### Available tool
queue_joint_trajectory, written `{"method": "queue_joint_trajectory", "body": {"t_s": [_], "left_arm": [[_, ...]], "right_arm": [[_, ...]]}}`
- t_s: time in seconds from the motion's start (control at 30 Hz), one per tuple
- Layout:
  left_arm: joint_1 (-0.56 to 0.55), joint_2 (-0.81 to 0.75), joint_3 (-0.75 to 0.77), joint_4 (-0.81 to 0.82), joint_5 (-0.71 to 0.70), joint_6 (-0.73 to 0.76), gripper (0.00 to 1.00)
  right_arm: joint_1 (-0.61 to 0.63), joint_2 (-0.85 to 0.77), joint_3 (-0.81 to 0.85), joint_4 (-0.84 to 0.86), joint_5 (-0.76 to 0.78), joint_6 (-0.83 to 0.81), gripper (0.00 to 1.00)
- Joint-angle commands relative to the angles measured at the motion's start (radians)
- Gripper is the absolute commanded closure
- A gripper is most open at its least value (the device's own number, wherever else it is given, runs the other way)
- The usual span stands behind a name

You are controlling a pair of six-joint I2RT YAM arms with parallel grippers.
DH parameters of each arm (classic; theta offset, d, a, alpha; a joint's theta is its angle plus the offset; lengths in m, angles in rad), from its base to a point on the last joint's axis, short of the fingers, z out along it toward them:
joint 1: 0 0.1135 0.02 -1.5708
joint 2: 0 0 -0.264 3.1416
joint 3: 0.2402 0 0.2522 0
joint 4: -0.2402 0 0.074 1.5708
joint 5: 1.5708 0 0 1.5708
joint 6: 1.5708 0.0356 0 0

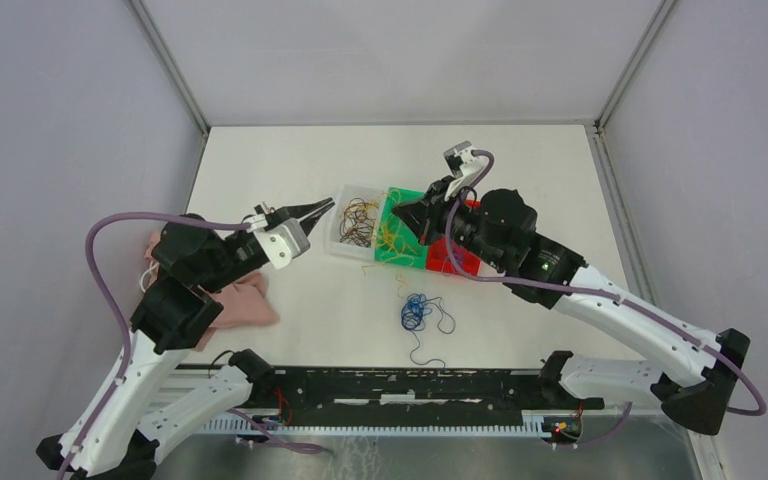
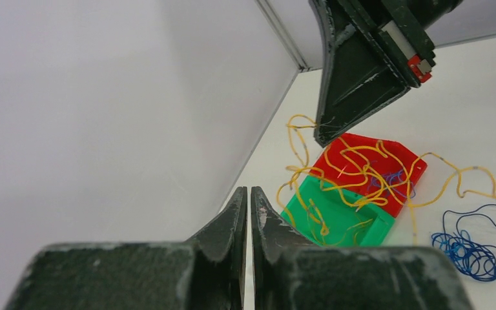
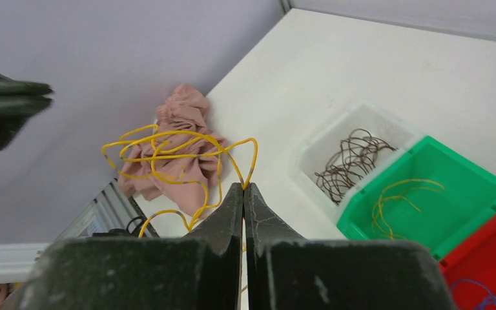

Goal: Untangle the cables

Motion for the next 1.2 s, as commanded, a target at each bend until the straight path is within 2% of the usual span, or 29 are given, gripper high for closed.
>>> {"method": "queue_joint_trajectory", "body": {"t_s": [0.0,0.13,0.2,0.33,0.47,0.57,0.8,0.87,1.0,1.17], "left_arm": [[0.004,-0.026,-0.005,0.028,-0.106,0.035,0.9],[0.004,-0.037,-0.027,0.062,-0.204,0.083,0.9],[0.004,-0.039,-0.03,0.042,-0.194,0.081,0.88],[0.003,-0.034,-0.008,-0.099,0.047,-0.019,0.57],[0.004,-0.005,0.009,-0.247,0.299,-0.139,0.35],[0.005,0.005,-0.019,-0.294,0.346,-0.154,0.27],[0.004,0.031,-0.068,-0.207,0.248,-0.233,0.27],[0.003,0.029,-0.065,-0.189,0.254,-0.229,0.31],[0.004,0.033,-0.039,-0.236,0.301,-0.168,0.51],[0.005,0.035,-0.037,-0.287,0.363,-0.152,0.55]], "right_arm": [[0.002,-0.055,-0.053,-0.03,0.102,-0.025,1.0],[0.002,-0.106,-0.111,-0.032,0.097,-0.023,1.0],[0.001,-0.121,-0.123,-0.025,0.087,-0.011,1.0],[0.001,-0.119,-0.111,0.003,0.018,0.013,1.0],[0.002,-0.102,-0.081,0.0,-0.015,0.038,1.0],[0.001,-0.107,-0.082,0.025,-0.025,0.057,1.0],[0.001,-0.096,-0.076,0.068,-0.069,0.09,1.0],[0.002,-0.096,-0.076,0.067,-0.074,0.091,1.0],[0.002,-0.1,-0.08,0.063,-0.075,0.092,1.0],[0.001,-0.097,-0.077,0.062,-0.076,0.091,1.0]]}}
